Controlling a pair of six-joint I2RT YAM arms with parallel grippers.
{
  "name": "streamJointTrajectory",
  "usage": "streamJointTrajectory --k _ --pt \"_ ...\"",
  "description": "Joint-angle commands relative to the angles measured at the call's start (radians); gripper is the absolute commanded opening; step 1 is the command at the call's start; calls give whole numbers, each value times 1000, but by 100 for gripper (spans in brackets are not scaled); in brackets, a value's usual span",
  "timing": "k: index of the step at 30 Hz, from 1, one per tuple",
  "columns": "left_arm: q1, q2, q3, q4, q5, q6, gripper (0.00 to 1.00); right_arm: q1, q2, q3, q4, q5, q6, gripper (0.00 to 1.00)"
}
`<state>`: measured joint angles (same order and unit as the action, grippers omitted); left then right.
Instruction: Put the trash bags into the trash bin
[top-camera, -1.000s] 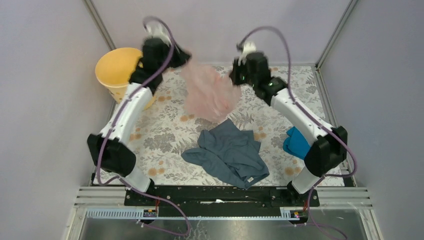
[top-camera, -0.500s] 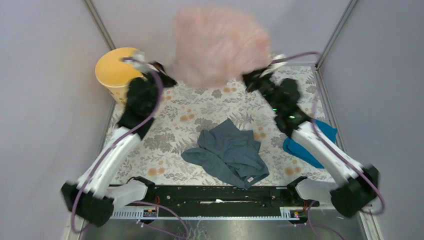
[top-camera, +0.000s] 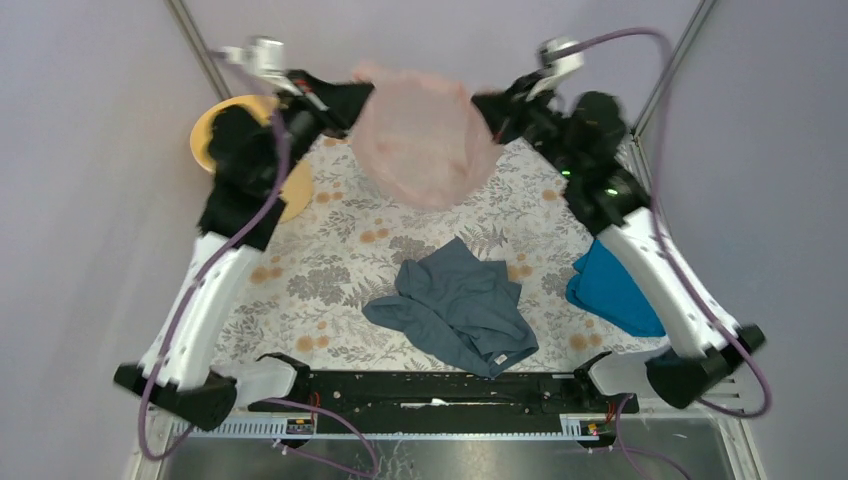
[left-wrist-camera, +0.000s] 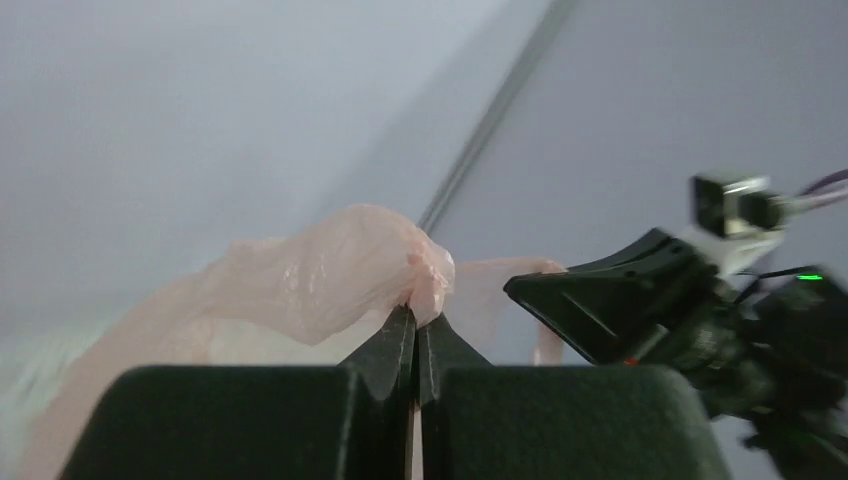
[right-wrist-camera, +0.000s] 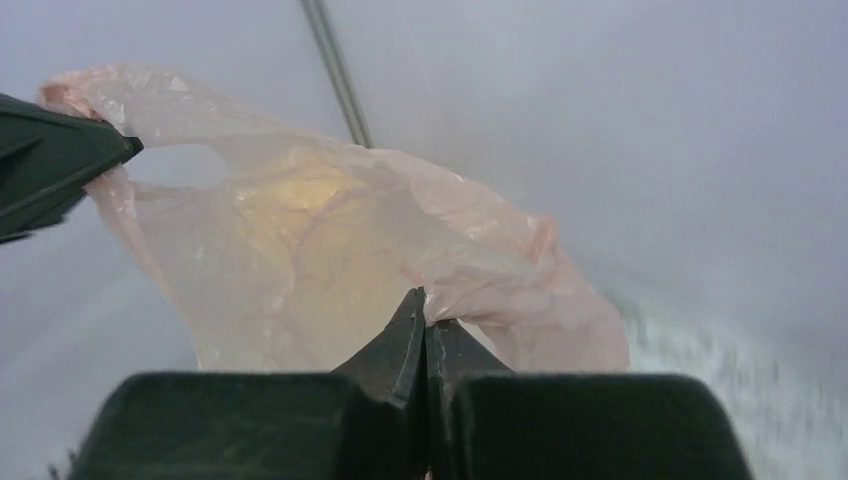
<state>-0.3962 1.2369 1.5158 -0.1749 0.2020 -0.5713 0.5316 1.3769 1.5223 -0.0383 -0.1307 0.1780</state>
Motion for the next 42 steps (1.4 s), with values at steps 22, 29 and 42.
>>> streamJointTrajectory --k 22,29,42 --pt "113 -220 -514 149 38 -99 0 2 -57 -381 146 -68 75 0" --pt "113 -242 -25 283 218 -82 0 3 -177 102 24 -147 12 0" --pt "114 -393 -659 -36 -254 -13 0 2 -170 -624 266 -38 42 0"
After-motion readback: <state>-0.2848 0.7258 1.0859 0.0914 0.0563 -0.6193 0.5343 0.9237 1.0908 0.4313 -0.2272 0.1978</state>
